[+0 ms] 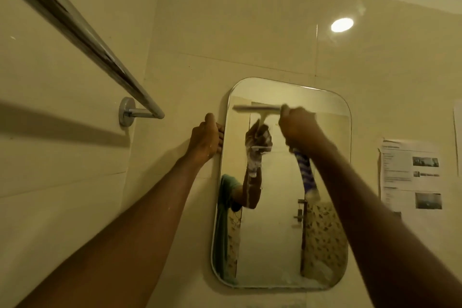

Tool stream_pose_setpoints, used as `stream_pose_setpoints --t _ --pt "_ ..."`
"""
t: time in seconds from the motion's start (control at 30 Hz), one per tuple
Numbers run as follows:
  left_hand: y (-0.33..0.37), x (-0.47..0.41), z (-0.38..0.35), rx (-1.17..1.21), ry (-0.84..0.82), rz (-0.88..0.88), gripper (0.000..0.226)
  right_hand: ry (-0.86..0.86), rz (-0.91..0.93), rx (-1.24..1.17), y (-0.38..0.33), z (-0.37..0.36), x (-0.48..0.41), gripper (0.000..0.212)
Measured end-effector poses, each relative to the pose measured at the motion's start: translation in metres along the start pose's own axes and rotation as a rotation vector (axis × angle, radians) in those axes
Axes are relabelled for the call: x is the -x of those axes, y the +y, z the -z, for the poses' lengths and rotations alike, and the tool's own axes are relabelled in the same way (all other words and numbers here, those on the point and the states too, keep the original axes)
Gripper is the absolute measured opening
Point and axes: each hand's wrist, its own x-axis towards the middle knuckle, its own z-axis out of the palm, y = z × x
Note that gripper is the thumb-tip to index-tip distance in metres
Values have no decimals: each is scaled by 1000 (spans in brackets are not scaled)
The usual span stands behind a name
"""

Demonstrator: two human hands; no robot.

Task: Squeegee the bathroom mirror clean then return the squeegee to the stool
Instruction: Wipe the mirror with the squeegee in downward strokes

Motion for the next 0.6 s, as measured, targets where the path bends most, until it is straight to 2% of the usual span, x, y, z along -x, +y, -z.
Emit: stream_pose_setpoints --t 0.03,0.1,0.17,0.23,0.33,0.43,0.5,0.6 --pt "-1 -1 1 4 1 -6 62 -14 19 30 14 -13 15 35" --pt "-1 0 2 12 7 -11 64 -43 -65 -10 39 -33 47 48" --pt "0 1 1 2 4 -17 62 -110 -143 18 54 -44 67 50" --pt "0 2 0 -35 8 -26 55 -155 -137 62 55 -40 73 49" --pt "-3 2 -2 -160 75 -89 41 -85 -38 12 36 -15 49 49" --pt "-9 3 -10 -271 149 -204 41 7 33 -28 14 9 10 46" --pt "-13 2 -13 -317 190 -256 41 6 19 -26 13 8 3 39" --pt "-19 -4 -14 -347 220 -299 42 -34 -4 -15 41 -20 29 49"
